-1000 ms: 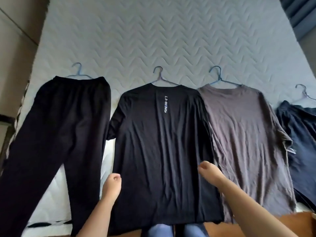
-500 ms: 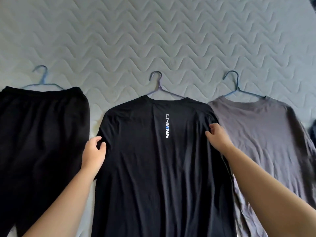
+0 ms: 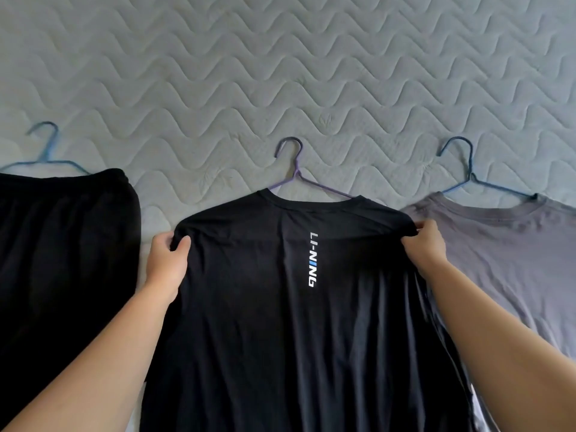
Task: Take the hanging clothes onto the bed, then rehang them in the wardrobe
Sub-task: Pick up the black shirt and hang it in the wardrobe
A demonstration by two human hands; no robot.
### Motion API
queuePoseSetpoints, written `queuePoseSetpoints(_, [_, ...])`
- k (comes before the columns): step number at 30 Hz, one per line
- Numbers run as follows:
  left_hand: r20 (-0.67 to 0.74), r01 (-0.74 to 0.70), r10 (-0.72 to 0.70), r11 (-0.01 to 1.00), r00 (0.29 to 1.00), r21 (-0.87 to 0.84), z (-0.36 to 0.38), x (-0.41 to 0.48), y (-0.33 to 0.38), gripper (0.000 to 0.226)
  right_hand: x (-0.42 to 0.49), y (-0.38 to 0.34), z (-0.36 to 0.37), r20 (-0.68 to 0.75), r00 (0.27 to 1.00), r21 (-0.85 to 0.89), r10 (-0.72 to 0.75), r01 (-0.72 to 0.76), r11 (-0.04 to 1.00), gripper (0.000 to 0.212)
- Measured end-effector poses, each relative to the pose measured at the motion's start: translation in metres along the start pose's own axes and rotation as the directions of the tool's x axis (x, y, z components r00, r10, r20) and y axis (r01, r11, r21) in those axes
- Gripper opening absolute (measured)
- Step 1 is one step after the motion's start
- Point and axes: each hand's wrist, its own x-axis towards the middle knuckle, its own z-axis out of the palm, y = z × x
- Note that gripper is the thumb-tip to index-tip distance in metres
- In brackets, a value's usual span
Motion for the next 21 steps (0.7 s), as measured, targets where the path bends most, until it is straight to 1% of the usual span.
queuePoseSetpoints(1, [0.008,0.017,-0.016,0.999,1.0,-0.051,-0.002,0.0,0.0,0.027,-0.002,-0.001,-0.002,0.002,1.0,0.055,0.016,-0.016,0.998,0.039])
queuePoseSetpoints(3, [0.012,0.056,-0.055,0.994,0.998,-0.092,-0.007,-0.005,0.005,0.018,-0.007,-0.002,-0.009,0.013,1.0,0.14,0.007,-0.009,0.99,0.035])
queuePoseSetpoints(5, [0.026,0.092,-0.09,0.988,0.996,-0.126,-0.013,-0.013,0.009,0.017,-0.018,-0.001,-0.02,0.018,0.999,0.195,-0.028,0.024,0.981,0.032])
queuePoseSetpoints(8, [0.047,0.123,-0.116,0.975,0.992,-0.183,-0.029,-0.035,0.014,0.015,-0.04,0.006,-0.039,0.015,0.997,0.241,-0.08,0.074,0.968,0.033])
queuePoseSetpoints(9, [0.041,0.117,-0.111,0.973,0.993,-0.2,-0.036,-0.045,0.015,0.016,-0.048,0.009,-0.046,0.014,0.995,0.25,-0.094,0.088,0.964,0.032])
queuePoseSetpoints(11, [0.023,0.105,-0.102,0.967,0.995,-0.232,-0.049,-0.068,0.021,0.029,-0.062,0.019,-0.057,0.006,0.992,0.277,-0.127,0.12,0.953,0.029])
queuePoseSetpoints(13, [0.019,0.111,-0.11,0.954,0.994,-0.277,-0.063,-0.096,0.025,0.037,-0.079,0.032,-0.067,0.002,0.987,0.334,-0.163,0.153,0.93,0.026])
queuePoseSetpoints(15, [0.04,0.151,-0.146,0.932,0.989,-0.331,-0.078,-0.125,0.025,0.045,-0.099,0.046,-0.077,0.018,0.981,0.375,-0.193,0.172,0.911,0.034])
queuePoseSetpoints(17, [0.047,0.16,-0.153,0.919,0.987,-0.361,-0.093,-0.157,0.019,0.049,-0.124,0.063,-0.088,0.037,0.98,0.401,-0.198,0.166,0.901,0.041])
queuePoseSetpoints(19, [0.038,0.147,-0.144,0.918,0.989,-0.368,-0.109,-0.188,0.015,0.049,-0.149,0.076,-0.1,0.05,0.978,0.433,-0.204,0.163,0.886,0.044])
queuePoseSetpoints(21, [0.035,0.148,-0.146,0.902,0.989,-0.405,-0.123,-0.22,0.014,0.049,-0.175,0.086,-0.113,0.075,0.976,0.509,-0.203,0.137,0.85,0.046])
